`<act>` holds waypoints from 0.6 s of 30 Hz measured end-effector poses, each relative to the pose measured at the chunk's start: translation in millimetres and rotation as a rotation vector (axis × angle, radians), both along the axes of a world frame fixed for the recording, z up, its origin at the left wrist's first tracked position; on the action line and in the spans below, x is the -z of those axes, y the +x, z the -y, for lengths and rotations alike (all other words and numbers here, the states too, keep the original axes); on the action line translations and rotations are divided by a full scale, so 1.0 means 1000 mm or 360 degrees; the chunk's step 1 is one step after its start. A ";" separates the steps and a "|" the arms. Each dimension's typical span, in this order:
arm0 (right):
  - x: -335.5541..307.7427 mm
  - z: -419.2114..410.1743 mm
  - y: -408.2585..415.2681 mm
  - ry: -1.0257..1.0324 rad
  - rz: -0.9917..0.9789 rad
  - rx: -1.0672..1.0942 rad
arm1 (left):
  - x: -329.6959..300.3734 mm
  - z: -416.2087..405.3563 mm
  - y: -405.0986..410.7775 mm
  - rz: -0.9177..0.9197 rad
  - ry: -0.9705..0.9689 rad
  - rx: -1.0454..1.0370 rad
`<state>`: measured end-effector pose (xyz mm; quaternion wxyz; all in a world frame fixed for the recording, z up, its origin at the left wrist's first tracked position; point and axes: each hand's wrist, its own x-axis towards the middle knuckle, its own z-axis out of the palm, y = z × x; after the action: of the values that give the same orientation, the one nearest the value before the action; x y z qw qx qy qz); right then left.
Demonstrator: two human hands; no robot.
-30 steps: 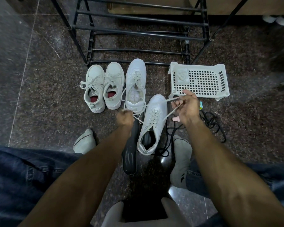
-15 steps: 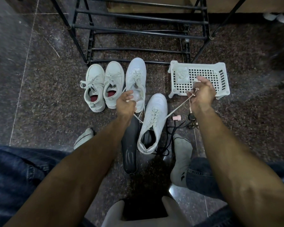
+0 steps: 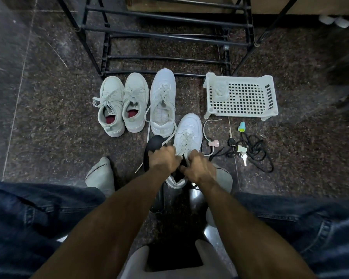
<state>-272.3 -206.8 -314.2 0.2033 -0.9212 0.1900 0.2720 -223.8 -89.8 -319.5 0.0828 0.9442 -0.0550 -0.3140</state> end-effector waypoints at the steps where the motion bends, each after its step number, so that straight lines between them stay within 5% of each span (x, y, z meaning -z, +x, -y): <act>1: 0.003 0.000 -0.002 0.0008 -0.0006 0.0063 | 0.000 0.000 0.002 0.0027 0.0012 0.0060; 8: 0.005 0.007 0.008 0.0053 0.0049 0.0100 | 0.007 -0.005 -0.003 0.0159 0.0164 0.0385; 18: 0.002 0.036 0.001 -0.0051 0.0045 0.0047 | 0.017 -0.022 -0.014 -0.0121 -0.0092 -0.0362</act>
<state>-271.7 -242.5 -316.3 0.1950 -0.9252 0.2050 0.2529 -237.5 -68.2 -336.0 0.1472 0.9290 0.0466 -0.3363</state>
